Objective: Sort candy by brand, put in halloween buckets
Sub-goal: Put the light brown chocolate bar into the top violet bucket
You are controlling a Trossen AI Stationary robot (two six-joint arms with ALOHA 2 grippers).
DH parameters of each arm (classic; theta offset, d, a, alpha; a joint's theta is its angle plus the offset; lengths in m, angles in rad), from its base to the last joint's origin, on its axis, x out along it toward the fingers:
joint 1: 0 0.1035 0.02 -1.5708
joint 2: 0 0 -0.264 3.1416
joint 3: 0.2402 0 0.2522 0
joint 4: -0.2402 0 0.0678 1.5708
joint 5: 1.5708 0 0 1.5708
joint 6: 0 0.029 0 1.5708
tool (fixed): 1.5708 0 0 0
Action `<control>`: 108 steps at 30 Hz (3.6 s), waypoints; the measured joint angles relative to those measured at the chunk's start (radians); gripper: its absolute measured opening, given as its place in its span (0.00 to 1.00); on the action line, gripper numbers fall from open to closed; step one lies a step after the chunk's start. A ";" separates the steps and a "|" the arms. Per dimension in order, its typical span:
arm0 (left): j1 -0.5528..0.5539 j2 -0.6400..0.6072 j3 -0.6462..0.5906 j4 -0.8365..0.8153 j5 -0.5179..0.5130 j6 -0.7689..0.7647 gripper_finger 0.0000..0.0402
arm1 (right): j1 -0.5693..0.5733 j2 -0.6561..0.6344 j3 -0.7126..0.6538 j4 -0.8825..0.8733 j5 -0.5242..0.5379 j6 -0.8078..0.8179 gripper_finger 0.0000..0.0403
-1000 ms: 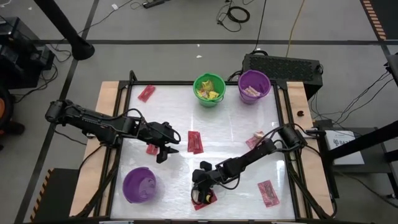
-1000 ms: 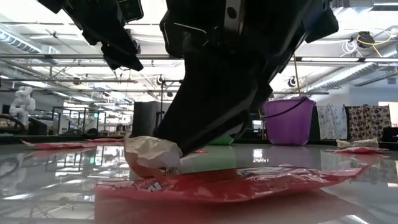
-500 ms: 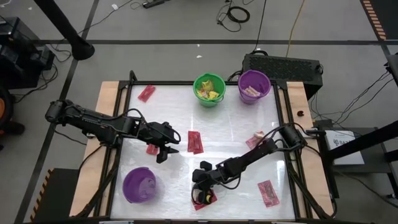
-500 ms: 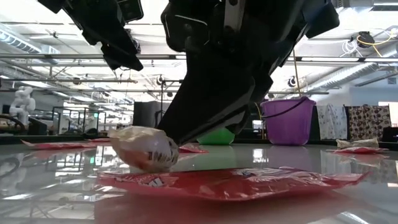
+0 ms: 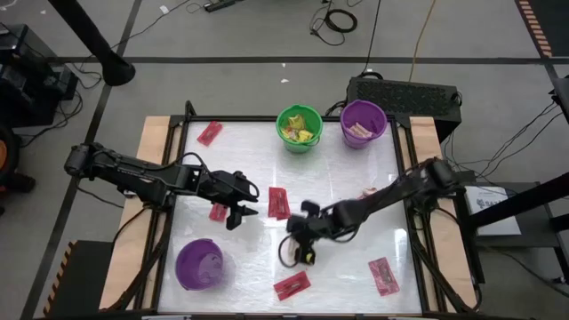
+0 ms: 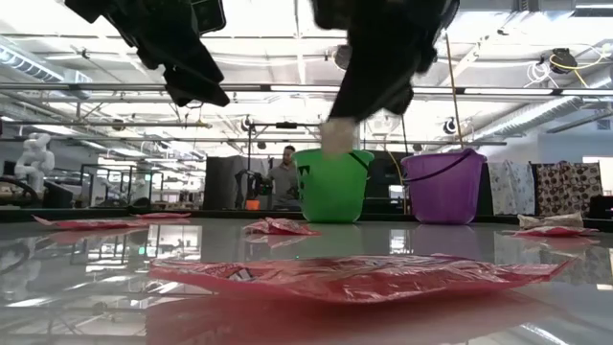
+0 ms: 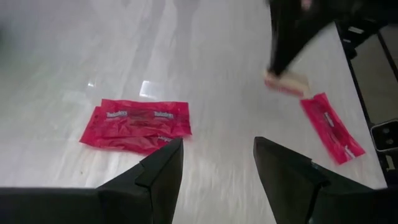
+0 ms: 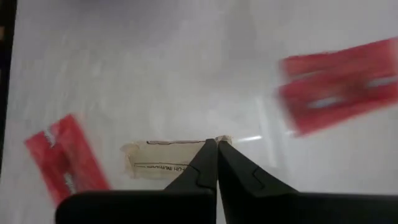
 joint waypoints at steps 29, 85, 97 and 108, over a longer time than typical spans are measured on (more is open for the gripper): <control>0.005 0.000 0.000 0.118 -0.297 -0.080 0.51 | -0.735 -0.600 0.000 -0.599 0.197 -0.241 0.00; 0.102 0.003 0.000 0.128 -0.475 -0.174 0.51 | -0.825 -0.581 -0.030 -0.891 -0.130 0.021 0.42; 0.143 0.062 0.000 0.142 -0.451 -0.165 0.51 | -0.570 -0.704 -0.532 -0.580 -0.124 0.313 0.42; 0.212 0.328 0.000 0.628 -0.228 0.052 0.51 | -0.521 -0.696 -0.708 -0.372 -0.089 0.420 0.42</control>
